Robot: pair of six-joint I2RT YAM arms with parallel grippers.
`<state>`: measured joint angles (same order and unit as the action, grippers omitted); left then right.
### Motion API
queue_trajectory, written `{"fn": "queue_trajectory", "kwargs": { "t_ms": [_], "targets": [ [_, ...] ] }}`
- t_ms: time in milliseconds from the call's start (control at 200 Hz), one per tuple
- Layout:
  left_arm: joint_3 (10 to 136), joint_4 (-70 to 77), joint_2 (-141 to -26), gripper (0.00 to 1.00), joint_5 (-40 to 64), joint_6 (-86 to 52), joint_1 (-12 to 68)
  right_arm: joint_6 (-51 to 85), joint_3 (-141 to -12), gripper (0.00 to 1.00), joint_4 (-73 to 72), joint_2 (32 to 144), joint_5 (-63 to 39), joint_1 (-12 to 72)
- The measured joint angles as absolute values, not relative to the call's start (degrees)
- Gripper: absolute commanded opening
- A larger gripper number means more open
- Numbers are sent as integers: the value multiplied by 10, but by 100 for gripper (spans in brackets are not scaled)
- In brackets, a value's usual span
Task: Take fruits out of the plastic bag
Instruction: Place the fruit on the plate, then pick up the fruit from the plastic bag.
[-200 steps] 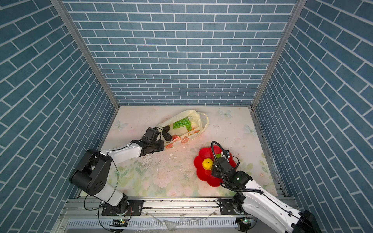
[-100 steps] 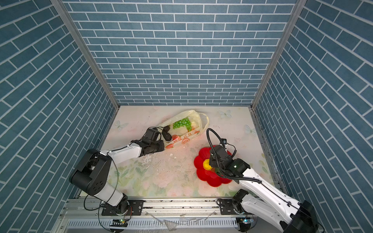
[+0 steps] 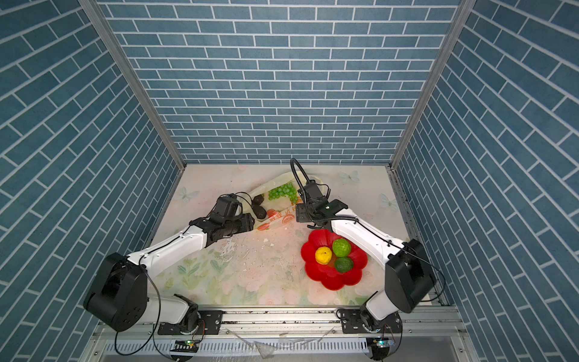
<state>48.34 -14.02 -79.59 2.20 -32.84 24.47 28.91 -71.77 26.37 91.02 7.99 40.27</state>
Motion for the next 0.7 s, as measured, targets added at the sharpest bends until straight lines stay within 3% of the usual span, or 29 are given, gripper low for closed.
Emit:
{"fn": "queue_trajectory", "kwargs": {
  "t_ms": [185, 455, 520, 700],
  "targets": [
    [543, -163, -833, 76, 36, -323, 201, 284, -815, 69, 243, 1018, 13, 396],
    [584, -151, -908, 77, 48, -328, 200, 286, -926, 69, 218, 1137, -76, 396],
    [600, -157, -930, 72, 41, -328, 200, 287, -942, 68, 214, 1158, -93, 396],
    [612, -151, -965, 45, 42, -340, 187, 295, -971, 68, 203, 1210, -130, 403]
  ]
}}
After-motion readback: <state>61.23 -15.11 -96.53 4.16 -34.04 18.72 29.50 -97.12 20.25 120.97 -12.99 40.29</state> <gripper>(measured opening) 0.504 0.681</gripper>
